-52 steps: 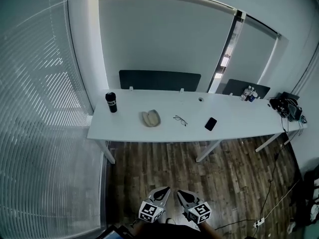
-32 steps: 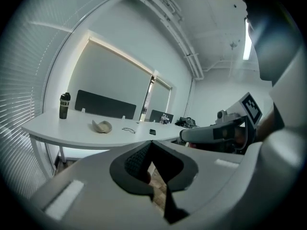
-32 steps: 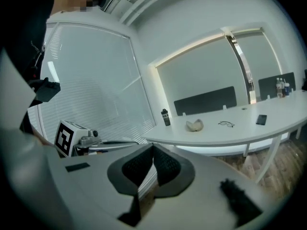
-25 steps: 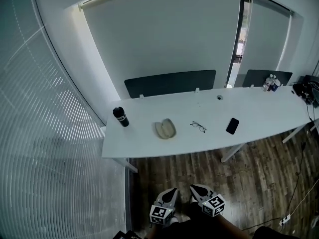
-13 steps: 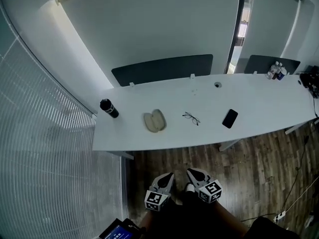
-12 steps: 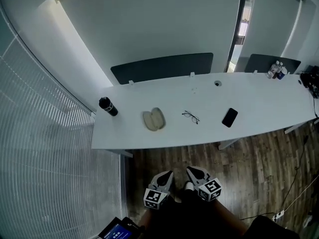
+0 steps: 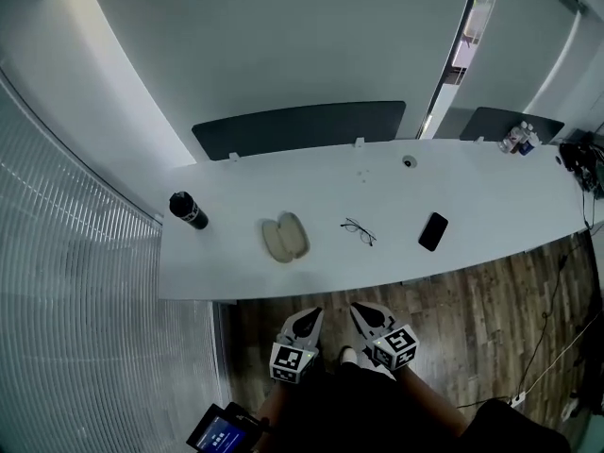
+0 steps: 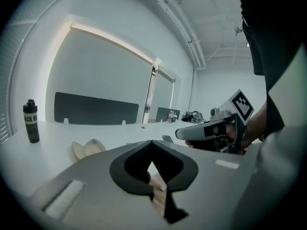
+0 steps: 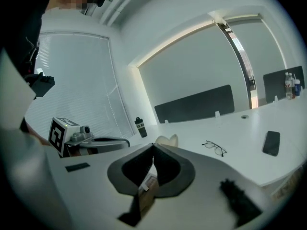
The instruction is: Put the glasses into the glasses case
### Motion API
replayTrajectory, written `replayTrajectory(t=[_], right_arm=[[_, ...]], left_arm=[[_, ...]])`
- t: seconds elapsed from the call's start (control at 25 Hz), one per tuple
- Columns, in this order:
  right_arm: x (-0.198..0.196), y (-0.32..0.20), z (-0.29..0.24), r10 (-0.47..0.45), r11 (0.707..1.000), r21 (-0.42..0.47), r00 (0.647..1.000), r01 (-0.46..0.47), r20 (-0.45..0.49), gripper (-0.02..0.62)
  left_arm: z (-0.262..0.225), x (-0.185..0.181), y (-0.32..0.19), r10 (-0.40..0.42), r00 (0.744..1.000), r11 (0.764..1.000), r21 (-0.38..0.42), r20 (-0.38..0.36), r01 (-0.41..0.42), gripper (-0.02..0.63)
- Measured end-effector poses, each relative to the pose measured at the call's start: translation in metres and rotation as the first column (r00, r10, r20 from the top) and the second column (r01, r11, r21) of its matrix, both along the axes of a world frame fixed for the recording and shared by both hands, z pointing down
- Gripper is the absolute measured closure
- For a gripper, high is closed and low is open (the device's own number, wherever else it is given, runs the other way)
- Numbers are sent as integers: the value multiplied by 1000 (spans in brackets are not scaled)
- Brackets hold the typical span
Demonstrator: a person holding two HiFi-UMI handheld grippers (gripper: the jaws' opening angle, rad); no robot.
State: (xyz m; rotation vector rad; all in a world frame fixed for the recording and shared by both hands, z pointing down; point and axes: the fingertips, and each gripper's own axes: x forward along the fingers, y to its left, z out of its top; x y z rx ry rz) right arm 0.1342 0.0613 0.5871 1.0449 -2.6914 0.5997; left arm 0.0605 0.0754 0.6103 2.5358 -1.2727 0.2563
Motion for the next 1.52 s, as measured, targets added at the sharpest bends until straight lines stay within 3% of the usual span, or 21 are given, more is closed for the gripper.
replayTrajectory(t=[0.36, 0.68, 0.88, 0.96, 1.04, 1.16, 1.32, 1.52], right_arm=[[-49, -77, -20, 58, 998, 28, 997, -56, -49, 588], [-66, -108, -8, 139, 990, -15, 988, -140, -74, 588], [-73, -120, -2, 124, 992, -9, 988, -125, -89, 588], [-66, -127, 2, 130, 991, -9, 987, -132, -96, 588], [-56, -135, 9, 144, 989, -22, 986, -146, -85, 588], [-50, -160, 18, 122, 991, -37, 990, -125, -72, 588], [-40, -203, 24, 29, 999, -31, 998, -31, -64, 588], [-5, -234, 44, -4, 997, -78, 997, -3, -82, 588]], left_arm=[[-14, -29, -92, 105, 995, 991, 89, 2, -104, 598], [6, -60, -120, 135, 991, 990, 28, -20, -135, 598], [16, -84, -154, 69, 997, 998, -4, 32, -69, 600], [22, -88, -159, 30, 1000, 999, -34, 2, -30, 598], [29, -84, -156, 27, 1000, 998, -63, -17, -28, 598], [37, -76, -170, 47, 999, 997, -57, 20, -46, 600], [31, -62, -212, 6, 999, 999, -43, 54, -4, 598], [39, -49, -228, -35, 992, 995, -93, 120, 46, 598]])
